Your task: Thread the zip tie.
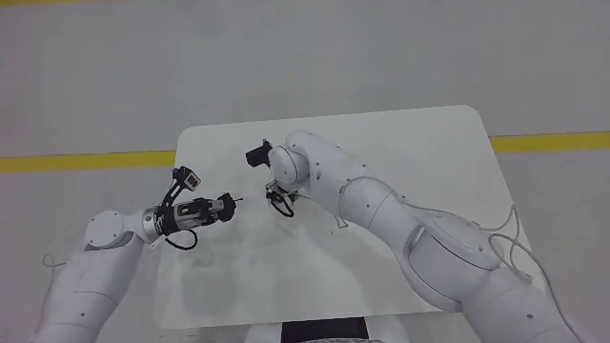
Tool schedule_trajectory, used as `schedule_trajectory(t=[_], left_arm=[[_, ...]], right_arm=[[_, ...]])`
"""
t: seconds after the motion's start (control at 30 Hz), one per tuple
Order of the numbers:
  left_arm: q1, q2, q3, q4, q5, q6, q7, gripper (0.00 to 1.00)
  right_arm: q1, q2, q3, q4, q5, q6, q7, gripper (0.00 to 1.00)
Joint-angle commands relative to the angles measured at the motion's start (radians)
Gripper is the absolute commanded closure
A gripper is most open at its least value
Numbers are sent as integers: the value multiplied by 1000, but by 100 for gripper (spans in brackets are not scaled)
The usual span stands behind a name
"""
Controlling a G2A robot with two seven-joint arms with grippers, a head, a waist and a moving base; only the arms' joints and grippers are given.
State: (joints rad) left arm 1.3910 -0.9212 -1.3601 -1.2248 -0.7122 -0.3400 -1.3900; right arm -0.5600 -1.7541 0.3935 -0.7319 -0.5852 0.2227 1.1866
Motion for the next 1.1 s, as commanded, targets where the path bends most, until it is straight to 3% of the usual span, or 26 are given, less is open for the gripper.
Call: schedule_trajectory(t=[0.0,0.4,0.67,1.07], left_arm=[[0,0,0,0,0,0,0,100],[0,0,0,0,0,0,0,100],[0,0,0,0,0,0,0,100],[0,0,0,0,0,0,0,100]], right_arm=[[-1,-10,-9,10,-13,19,-2,73],[7,-74,-42,121,-66,48,-33,76],[18,-115,-45,196,-79,39,-60,71],[21,-168,-40,309,-81,16,-80,72]])
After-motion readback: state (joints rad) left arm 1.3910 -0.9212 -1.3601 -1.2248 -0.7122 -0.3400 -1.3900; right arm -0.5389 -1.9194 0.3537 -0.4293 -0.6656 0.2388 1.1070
